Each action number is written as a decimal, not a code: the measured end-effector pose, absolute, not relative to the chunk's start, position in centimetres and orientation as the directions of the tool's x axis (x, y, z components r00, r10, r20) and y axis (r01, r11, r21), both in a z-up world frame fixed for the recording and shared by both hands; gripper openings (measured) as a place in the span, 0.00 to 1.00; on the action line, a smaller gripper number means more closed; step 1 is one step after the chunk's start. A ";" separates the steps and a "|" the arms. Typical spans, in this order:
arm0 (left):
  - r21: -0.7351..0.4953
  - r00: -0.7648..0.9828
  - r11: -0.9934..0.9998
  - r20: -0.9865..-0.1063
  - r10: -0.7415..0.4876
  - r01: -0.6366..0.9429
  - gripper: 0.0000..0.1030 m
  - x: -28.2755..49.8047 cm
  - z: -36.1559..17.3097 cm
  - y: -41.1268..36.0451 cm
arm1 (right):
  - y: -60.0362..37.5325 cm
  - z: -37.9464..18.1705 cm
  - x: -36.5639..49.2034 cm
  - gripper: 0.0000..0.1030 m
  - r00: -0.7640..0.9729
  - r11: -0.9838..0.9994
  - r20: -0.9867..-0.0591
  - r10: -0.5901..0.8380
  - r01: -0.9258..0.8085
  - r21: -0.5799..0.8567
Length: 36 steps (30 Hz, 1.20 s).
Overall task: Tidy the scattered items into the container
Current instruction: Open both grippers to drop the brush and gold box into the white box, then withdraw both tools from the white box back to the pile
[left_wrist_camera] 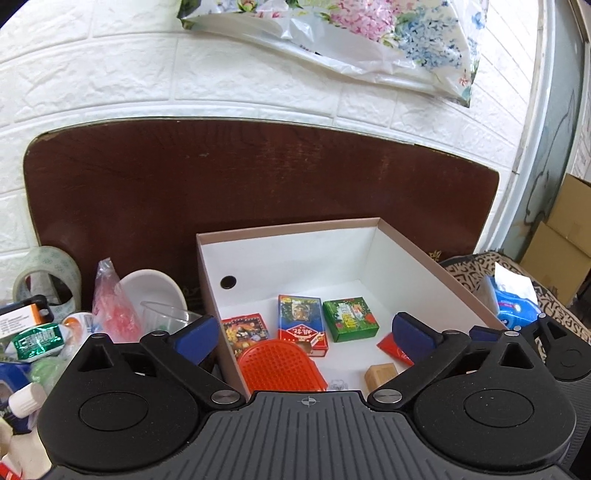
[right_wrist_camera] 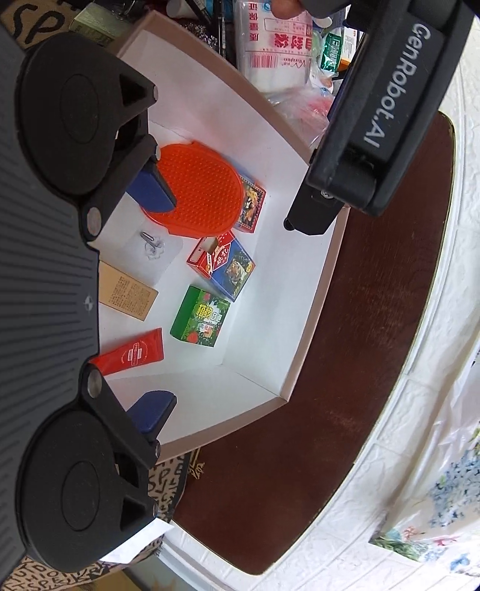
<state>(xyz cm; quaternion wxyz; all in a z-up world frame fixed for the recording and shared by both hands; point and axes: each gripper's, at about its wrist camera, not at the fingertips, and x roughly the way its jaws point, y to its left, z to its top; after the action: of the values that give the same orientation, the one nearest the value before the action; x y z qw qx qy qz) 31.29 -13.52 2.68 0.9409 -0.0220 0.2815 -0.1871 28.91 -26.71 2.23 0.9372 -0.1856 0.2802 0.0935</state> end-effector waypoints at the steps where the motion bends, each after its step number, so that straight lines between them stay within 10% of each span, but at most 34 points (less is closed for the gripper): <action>1: -0.145 0.772 0.929 -0.521 -0.365 0.341 1.00 31.1 2.8 -13.4 | -26.7 2.3 28.8 0.99 0.825 0.915 -0.561 0.074 -0.280 -0.291; 36: -0.303 0.839 0.941 -0.462 -0.286 0.154 1.00 6.5 0.8 5.2 | -18.9 2.2 9.1 1.00 0.760 0.884 -0.461 0.459 -0.442 0.151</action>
<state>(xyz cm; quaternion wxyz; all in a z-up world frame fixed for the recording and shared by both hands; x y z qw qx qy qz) 6.50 5.24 0.76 0.9504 -0.1277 0.2588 -0.1156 9.14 -18.90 2.23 0.9378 0.0163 0.2500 0.2403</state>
